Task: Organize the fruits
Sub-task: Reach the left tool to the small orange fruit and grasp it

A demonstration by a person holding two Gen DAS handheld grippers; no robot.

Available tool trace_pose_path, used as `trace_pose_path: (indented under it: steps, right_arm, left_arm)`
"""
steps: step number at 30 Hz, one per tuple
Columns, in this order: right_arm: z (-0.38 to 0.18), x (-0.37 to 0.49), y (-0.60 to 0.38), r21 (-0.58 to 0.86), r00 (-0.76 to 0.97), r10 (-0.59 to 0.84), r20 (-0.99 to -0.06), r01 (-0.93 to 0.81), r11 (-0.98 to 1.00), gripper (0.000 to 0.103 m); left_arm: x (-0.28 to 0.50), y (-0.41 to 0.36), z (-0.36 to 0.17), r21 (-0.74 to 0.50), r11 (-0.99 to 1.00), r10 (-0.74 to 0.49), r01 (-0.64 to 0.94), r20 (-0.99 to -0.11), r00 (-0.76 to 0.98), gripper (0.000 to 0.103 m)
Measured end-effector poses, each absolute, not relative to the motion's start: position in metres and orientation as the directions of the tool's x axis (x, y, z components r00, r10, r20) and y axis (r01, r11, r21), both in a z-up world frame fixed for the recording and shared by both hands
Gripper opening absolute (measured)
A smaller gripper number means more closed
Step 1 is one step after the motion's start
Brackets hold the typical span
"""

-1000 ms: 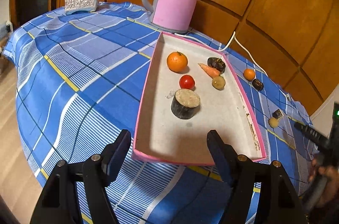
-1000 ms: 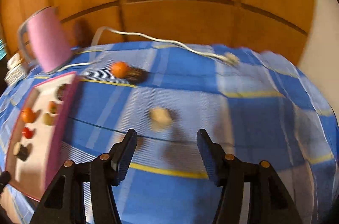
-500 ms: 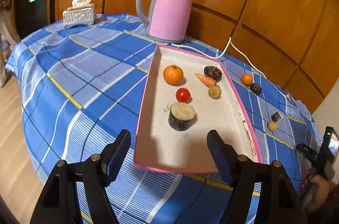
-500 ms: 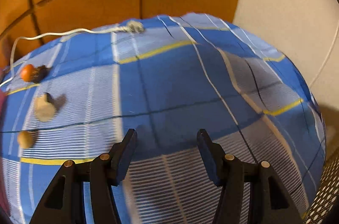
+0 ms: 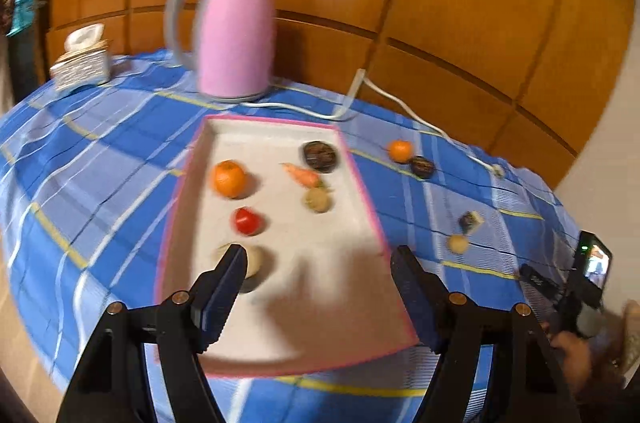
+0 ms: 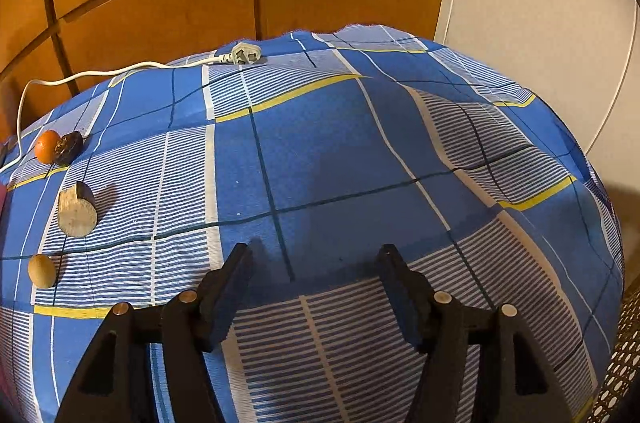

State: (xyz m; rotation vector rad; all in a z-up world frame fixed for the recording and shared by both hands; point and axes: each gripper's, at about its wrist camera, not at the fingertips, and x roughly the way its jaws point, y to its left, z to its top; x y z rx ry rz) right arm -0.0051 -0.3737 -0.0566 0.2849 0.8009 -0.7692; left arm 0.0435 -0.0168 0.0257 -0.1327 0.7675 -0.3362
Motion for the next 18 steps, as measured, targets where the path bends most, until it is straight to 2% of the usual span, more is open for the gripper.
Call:
trace_pose_path:
  steps: [6, 9, 14, 18]
  right_arm:
    - [-0.057, -0.005, -0.374, -0.049, 0.448, -0.51, -0.734, 0.714, 0.699, 0.067]
    - [-0.057, -0.005, -0.374, -0.049, 0.449, -0.51, -0.734, 0.714, 0.699, 0.067]
    - [-0.057, -0.004, -0.373, -0.053, 0.448, -0.513, -0.733, 0.713, 0.699, 0.067]
    - [-0.057, -0.004, -0.373, -0.056, 0.448, -0.515, -0.731, 0.713, 0.699, 0.067]
  left_arm:
    - [0.083, -0.056, 0.041, -0.282, 0.896, -0.44, 0.341, -0.662, 0.607, 0.075]
    - [0.115, -0.077, 0.042, -0.361, 0.864, -0.503, 0.352, -0.67, 0.546, 0.074]
    - [0.161, -0.114, 0.033, -0.41, 0.848, -0.53, 0.337, -0.694, 0.488, 0.071]
    - [0.2, -0.146, 0.019, -0.43, 0.844, -0.535, 0.322, -0.717, 0.446, 0.065]
